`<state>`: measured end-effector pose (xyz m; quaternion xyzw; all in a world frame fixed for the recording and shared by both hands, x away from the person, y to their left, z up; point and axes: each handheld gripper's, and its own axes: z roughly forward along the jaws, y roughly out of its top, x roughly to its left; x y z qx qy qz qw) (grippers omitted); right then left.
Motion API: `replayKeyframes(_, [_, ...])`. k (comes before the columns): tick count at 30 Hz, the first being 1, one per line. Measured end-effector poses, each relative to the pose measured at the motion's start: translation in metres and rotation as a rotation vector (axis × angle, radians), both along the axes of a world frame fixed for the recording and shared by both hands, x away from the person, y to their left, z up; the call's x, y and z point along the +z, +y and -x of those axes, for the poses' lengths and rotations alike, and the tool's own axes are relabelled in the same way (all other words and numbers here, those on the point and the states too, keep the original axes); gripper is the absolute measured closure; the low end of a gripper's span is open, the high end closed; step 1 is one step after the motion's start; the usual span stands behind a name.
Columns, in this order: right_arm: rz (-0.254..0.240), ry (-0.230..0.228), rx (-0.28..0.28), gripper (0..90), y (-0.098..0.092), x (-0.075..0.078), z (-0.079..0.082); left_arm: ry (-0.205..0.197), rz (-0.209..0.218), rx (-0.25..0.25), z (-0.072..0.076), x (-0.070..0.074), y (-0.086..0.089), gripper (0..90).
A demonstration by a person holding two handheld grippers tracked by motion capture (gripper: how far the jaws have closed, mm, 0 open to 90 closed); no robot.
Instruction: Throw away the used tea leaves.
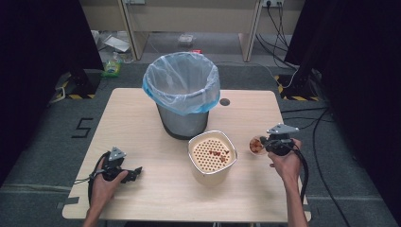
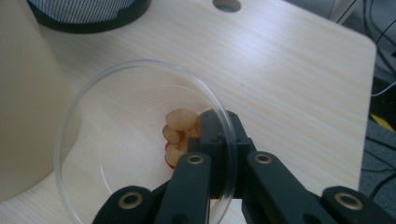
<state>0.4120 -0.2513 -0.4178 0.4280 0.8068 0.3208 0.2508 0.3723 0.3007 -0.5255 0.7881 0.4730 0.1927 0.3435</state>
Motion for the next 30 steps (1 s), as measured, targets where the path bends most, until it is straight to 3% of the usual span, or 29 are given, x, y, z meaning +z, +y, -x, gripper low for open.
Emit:
replayKeyframes(9, [-0.004, -0.085, -0.009, 90.0, -0.002, 0.016, 0.007, 0.0, 0.0, 0.001, 0.0, 0.0, 0.0, 0.0])
replayKeyframes(16, [0.005, -0.202, 0.023, 90.0, 0.016, 0.041, 0.013, 0.0, 0.001, 0.001, 0.0, 0.0, 0.0, 0.0])
replayKeyframes(17, [0.005, -0.202, 0.023, 90.0, 0.016, 0.041, 0.013, 0.0, 0.001, 0.001, 0.0, 0.0, 0.0, 0.0])
replayKeyframes(18, [0.012, -0.241, 0.033, 90.0, 0.02, 0.048, 0.013, 0.0, 0.0, 0.001, 0.0, 0.0, 0.0, 0.0])
replayKeyframes(20, [0.015, -0.256, 0.038, 90.0, 0.023, 0.051, 0.013, 0.0, 0.001, 0.001, 0.0, 0.0, 0.0, 0.0])
replayKeyframes(21, [0.02, -0.292, 0.043, 90.0, 0.029, 0.057, 0.014, 0.0, -0.001, 0.0, 0.0, 0.0, 0.0, 0.0])
replayKeyframes(22, [0.02, -0.292, 0.043, 90.0, 0.029, 0.057, 0.014, 0.0, -0.001, 0.0, 0.0, 0.0, 0.0, 0.0])
replayKeyframes(23, [0.024, -0.333, 0.049, 90.0, 0.035, 0.062, 0.014, 0.0, 0.0, 0.001, 0.0, 0.0, 0.0, 0.0])
replayKeyframes(27, [0.038, -0.402, 0.069, 90.0, 0.048, 0.069, 0.015, 0.0, 0.001, 0.001, 0.0, 0.0, 0.0, 0.0])
replayKeyframes(29, [0.04, -0.415, 0.074, 90.0, 0.052, 0.07, 0.015, 0.0, 0.0, 0.001, 0.0, 0.0, 0.0, 0.0])
replayKeyframes(30, [0.049, -0.447, 0.086, 90.0, 0.06, 0.074, 0.016, 0.0, 0.001, 0.001, 0.0, 0.0, 0.0, 0.0])
